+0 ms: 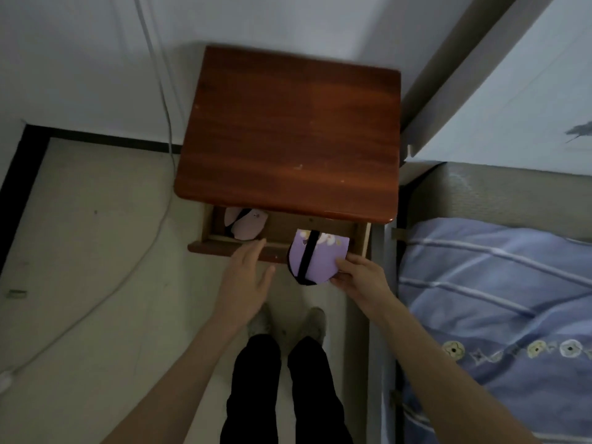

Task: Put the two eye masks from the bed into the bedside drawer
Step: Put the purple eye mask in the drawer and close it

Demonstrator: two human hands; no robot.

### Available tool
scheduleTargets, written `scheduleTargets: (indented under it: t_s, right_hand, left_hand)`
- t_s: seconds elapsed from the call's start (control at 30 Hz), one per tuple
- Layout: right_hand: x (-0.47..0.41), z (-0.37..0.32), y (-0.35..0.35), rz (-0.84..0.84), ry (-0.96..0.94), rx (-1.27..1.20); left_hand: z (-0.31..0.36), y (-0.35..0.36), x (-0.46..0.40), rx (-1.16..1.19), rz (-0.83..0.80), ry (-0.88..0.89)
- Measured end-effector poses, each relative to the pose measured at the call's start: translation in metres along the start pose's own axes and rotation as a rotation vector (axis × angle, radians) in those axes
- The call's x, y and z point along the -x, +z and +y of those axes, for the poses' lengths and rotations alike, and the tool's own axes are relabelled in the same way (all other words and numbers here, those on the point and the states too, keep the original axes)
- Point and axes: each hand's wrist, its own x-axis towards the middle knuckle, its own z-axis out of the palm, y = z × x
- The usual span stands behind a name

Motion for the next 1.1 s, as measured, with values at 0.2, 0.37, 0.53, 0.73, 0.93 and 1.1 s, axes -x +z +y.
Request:
scheduleTargets:
  t_s: [0.2,0.37,0.53,0.73,0.93,1.1]
  right_hand:
    - [-0.068,0.006,0.025,0.103,0.002,-0.113]
    - [-0.112,0.003,0.039,0.242,-0.047,0.111]
    - [-0.129,0.002,0.046,0.364,-0.04,0.312]
    - [-0.078,0.024,0.038,0.244,-0.51,0.896]
    - [-0.061,0.04,0.022,0.059,-0.747,1.583]
    - [-0.059,0.033,0.018,0.266,-1.041,1.695]
  left_hand:
    - [-0.074,0.014,-0.031,-0.49,-0.067,0.236]
    - [-0.099,0.017,-0.04,-0.589,-0.072,0.331]
    - [-0.105,0.019,-0.043,-0.604,0.0,0.387]
    - [-0.102,0.017,-0.051,-0.602,0.025,0.374]
    - [-0.103,0.018,-0.065,-0.603,0.071,0.397]
    - [-0.098,0.012,-0.065,-0.646,0.194,0.447]
